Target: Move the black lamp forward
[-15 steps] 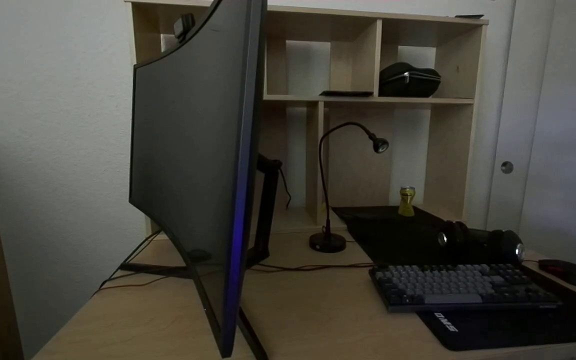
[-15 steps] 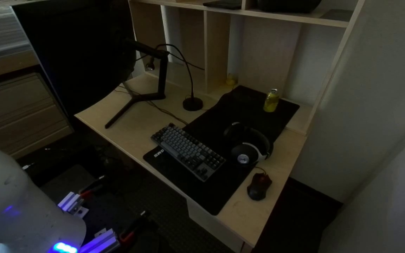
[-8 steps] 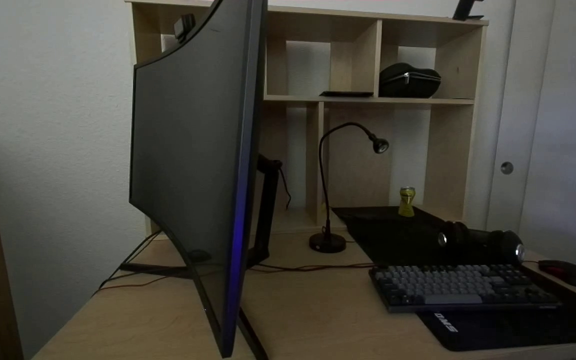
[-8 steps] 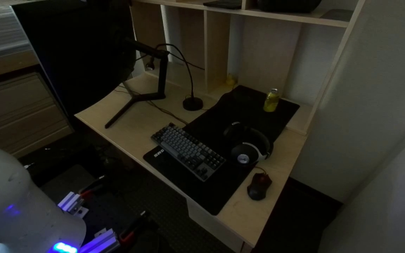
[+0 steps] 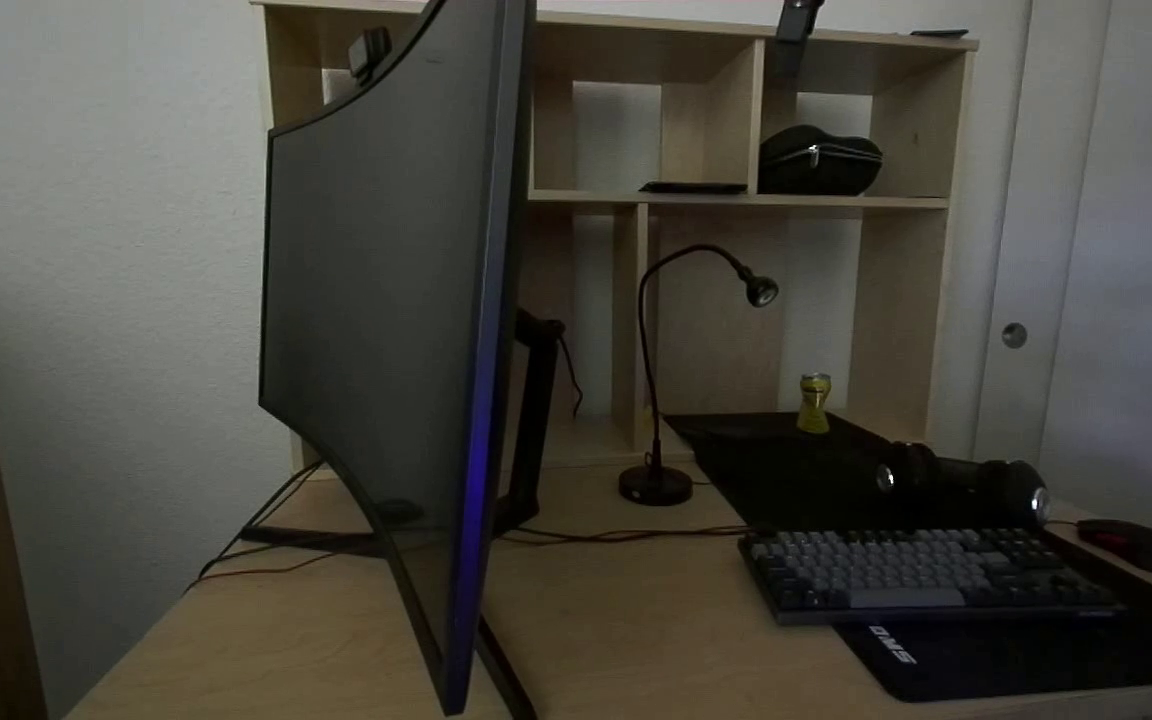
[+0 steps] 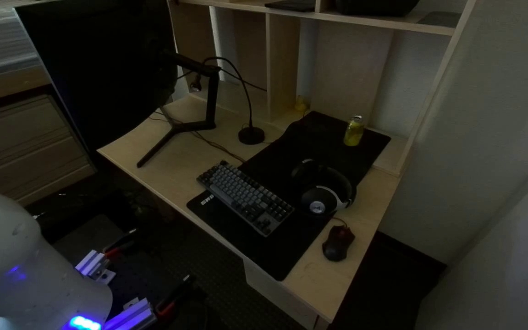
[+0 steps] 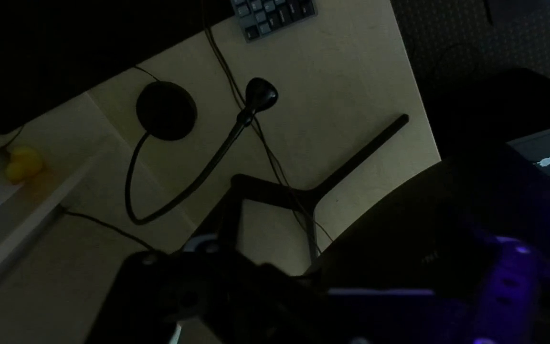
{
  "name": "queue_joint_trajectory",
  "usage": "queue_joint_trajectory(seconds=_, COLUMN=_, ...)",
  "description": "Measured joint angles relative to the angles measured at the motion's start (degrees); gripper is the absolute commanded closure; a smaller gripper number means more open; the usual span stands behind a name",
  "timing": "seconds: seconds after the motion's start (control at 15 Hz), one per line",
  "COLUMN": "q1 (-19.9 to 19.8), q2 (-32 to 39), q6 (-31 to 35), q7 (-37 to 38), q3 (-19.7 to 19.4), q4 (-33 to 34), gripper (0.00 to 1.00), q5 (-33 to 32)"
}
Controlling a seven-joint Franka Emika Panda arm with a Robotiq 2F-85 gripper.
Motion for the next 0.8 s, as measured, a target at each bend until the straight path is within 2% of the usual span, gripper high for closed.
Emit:
queue_joint_trajectory(seconds=0.27, q1=-1.33, q2=3.70, q6=-3.94, q7=5.07, q3=0.26, q4=0.01, gripper=0.00, q5=-0.59)
queue_joint_trajectory(seconds=0.6, q1=-3.12, q2=16.80, q6=-0.65, q7=13.95, q3=0.47, q4=5.52, gripper=0.00, q5=8.47)
queue_joint_trajectory(seconds=0.67, q1=-3.41, q2=19.29, q6=0.65, q7=17.02, q3=0.78, q4=7.77, gripper=0.00, q5=8.71)
queue_joint_trajectory(seconds=0.8, q1=-3.85, q2=21.12, q6=0.82, q7=17.60, q3=1.43, q4=9.02, gripper=0.00, q5=8.67)
